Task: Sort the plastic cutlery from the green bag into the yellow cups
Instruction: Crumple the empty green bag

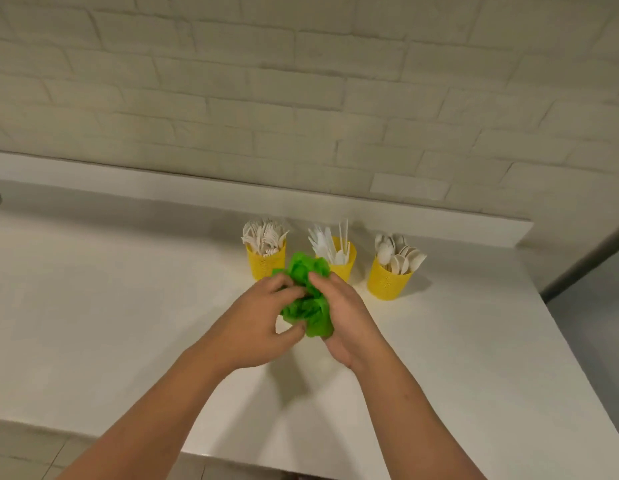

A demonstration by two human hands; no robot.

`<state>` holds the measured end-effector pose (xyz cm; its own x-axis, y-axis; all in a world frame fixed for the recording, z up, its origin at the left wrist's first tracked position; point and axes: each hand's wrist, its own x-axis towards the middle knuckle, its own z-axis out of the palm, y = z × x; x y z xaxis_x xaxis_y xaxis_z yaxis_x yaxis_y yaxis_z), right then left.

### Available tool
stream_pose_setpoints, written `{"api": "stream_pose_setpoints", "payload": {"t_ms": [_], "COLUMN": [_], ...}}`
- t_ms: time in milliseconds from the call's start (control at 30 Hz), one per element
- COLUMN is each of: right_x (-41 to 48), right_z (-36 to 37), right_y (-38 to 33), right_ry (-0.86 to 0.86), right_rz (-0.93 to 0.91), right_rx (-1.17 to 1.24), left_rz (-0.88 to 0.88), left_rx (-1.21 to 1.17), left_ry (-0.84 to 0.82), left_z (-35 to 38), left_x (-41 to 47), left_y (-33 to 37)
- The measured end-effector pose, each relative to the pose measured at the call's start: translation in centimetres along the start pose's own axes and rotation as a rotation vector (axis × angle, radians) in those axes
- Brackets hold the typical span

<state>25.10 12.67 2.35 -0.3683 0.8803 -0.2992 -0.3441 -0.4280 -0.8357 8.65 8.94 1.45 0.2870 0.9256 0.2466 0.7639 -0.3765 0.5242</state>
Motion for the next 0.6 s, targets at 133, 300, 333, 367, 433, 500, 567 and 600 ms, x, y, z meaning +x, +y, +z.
{"api": "stream_pose_setpoints", "payload": {"t_ms": [133, 300, 333, 367, 433, 500, 567, 600], "right_x": [-0.3, -1.0, -1.3, -1.5, -2.0, -2.6, -3.5, -4.0], "right_z": [2.1, 5.8, 6.4, 6.9, 7.3, 7.3, 7.1, 7.1], "right_y": [2.8, 6.8, 7.4, 7.9, 8.6, 9.2, 10.1, 10.7], "right_ry": [0.137, 0.281, 0.266, 0.253, 0.220, 0.171, 0.170, 0.242], "right_rz": [-0.082, -0.276, -0.329, -0.361, -0.345, -0.291, -0.252, -0.263], "right_rx": [-0.050, -0.421, -0.538, -0.603, -0.552, -0.353, -0.176, -0.183], "left_rz": [-0.197, -0.602, -0.660, -0.694, -0.728, -0.747, -0.778, -0.780], "left_rx": [-0.404, -0.705, -0.873, -0.991, -1.120, -1.266, -1.414, -1.469], "left_ry": [0.171, 0.130, 0.102, 0.107, 0.130, 0.128, 0.143, 0.143], "left_z": [-1.5, -3.0, -3.1, -3.3, -3.5, -3.3, -3.1, -2.8], "left_x": [-2.5, -5.0, -5.6, -6.0, -6.9, -7.5, -7.7, -7.9], "left_y": [-1.0, -2.6, -2.8, -2.9, -3.4, -3.8, -3.6, -3.3]}}
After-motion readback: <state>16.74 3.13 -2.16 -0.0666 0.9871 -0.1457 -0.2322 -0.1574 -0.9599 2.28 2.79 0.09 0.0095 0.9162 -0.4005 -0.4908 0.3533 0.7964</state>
